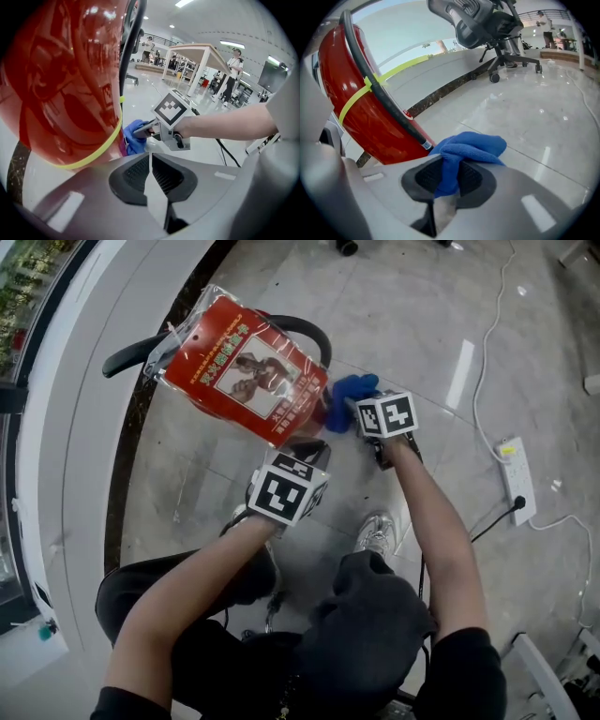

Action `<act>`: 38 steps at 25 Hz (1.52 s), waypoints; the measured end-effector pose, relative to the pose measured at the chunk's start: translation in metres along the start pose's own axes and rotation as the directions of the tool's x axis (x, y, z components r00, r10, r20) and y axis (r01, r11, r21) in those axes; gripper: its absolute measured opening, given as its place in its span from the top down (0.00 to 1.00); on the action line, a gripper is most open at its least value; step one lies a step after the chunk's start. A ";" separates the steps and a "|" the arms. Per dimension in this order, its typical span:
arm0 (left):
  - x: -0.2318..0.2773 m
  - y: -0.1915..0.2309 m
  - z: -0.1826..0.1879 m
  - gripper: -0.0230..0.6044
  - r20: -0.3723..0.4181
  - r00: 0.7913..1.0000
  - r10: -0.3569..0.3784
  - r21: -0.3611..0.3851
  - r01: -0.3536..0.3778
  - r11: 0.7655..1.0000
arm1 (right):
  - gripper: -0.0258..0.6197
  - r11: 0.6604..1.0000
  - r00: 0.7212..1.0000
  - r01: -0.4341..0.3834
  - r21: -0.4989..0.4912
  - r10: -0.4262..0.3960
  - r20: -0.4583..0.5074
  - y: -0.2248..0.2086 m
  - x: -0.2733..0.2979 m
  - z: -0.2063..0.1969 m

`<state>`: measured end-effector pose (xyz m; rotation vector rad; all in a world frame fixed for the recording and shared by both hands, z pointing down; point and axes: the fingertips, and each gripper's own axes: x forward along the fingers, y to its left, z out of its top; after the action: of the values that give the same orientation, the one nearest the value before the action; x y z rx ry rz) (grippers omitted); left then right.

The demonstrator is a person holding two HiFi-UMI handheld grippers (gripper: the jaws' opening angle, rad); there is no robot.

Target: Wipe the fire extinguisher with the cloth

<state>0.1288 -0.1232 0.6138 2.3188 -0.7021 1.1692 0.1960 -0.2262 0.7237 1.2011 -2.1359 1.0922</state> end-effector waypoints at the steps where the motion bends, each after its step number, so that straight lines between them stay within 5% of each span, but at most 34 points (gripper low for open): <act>1: -0.001 0.000 0.000 0.92 -0.001 1.000 0.001 -0.002 -0.001 1.000 | 0.86 1.000 1.000 -0.005 0.001 0.005 0.004 0.000 0.001 0.001; 8: -0.007 -0.002 0.004 0.92 0.012 1.000 -0.004 0.001 0.004 1.000 | 0.86 0.989 0.984 -0.150 -0.019 0.151 0.093 0.045 0.001 0.024; 14: -0.028 -0.003 0.015 0.92 0.048 0.999 0.012 0.059 -0.015 0.998 | 0.86 0.946 0.919 -0.251 -0.205 0.300 0.256 0.084 -0.070 0.075; 20: -0.065 0.000 0.033 0.93 0.113 0.992 0.051 0.088 -0.061 0.994 | 0.86 0.905 0.874 -0.197 -0.377 0.336 0.352 0.116 -0.141 0.125; 27: -0.111 0.005 0.049 0.93 0.171 0.981 0.087 0.134 -0.111 0.985 | 0.86 0.888 0.849 -0.136 -0.439 0.333 0.411 0.135 -0.199 0.163; 32: -0.141 0.018 0.059 0.94 0.153 0.981 0.115 0.238 -0.150 0.960 | 0.86 0.871 0.838 -0.142 -0.471 0.359 0.410 0.149 -0.227 0.184; 38: -0.176 0.040 0.075 0.95 0.185 0.974 0.134 0.217 -0.174 0.960 | 0.86 0.851 0.842 -0.137 -0.507 0.370 0.393 0.167 -0.246 0.207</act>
<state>0.0593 -0.1564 0.4347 2.6230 -0.8614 1.1876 0.1793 -0.2216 0.3616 1.0341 -2.7995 0.3288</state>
